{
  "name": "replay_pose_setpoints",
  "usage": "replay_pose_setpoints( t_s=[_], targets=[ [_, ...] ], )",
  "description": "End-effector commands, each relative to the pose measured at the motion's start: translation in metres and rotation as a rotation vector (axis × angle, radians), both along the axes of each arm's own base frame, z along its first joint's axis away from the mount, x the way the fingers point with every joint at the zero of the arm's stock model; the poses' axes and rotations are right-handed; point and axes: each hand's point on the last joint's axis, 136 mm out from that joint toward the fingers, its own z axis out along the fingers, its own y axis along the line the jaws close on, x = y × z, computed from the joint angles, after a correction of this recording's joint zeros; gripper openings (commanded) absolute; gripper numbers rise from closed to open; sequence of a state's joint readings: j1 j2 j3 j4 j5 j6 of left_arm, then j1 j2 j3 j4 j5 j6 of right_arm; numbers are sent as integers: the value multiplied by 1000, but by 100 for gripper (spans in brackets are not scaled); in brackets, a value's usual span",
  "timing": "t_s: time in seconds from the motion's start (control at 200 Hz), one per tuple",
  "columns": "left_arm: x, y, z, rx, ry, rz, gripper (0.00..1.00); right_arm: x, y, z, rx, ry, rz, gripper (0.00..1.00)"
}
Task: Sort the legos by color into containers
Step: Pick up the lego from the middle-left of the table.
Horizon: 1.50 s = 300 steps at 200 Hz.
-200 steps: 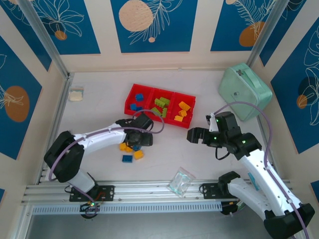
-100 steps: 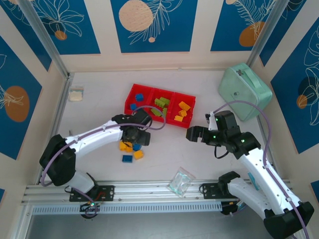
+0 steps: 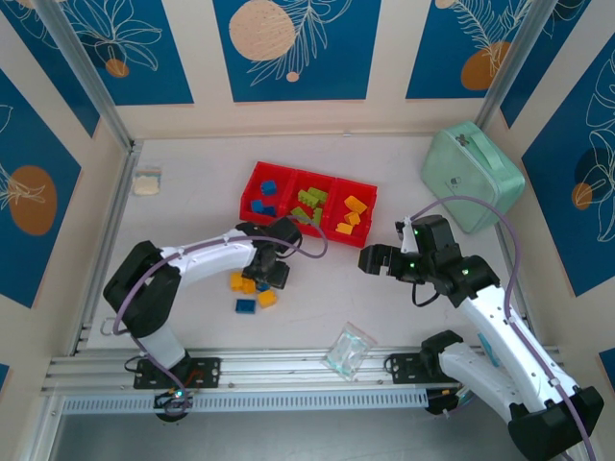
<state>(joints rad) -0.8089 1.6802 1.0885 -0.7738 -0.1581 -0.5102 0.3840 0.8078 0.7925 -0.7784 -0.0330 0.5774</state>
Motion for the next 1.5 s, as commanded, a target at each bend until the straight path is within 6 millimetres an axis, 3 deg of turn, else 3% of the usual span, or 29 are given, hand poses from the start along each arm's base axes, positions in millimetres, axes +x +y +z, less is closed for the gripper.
replay_pose_setpoints(
  t_s=[0.0,0.09,0.25,0.665,0.87,0.97,1.121,1.306,1.496],
  targets=[
    [-1,-1,-3,-8,14,-27,55,-2,-2,5,0,-5,-8,99],
    [-3,-10,-7,-58,20,-40,45,-1,-2,6,-3,-10,-7,99],
    [-4,-9,-17,-38,42,-32,40,-4,-1,4,3,-9,7,99],
    [-7,-5,-50,31,100,-89,51,-5,-4,7,-8,-16,1,99],
    [-2,-3,-49,53,86,-82,29,-2,-5,9,-18,-22,-7,99],
    [7,-7,-33,27,38,-68,20,0,-4,9,-15,-18,-9,99],
    [36,-9,8,-21,-73,-39,10,2,-3,10,-16,-18,-7,99],
    [104,11,74,-82,-251,77,9,4,-3,13,-22,-28,-4,99],
    [183,23,110,-261,-334,190,14,3,-3,12,-24,-30,4,99]
  ],
)
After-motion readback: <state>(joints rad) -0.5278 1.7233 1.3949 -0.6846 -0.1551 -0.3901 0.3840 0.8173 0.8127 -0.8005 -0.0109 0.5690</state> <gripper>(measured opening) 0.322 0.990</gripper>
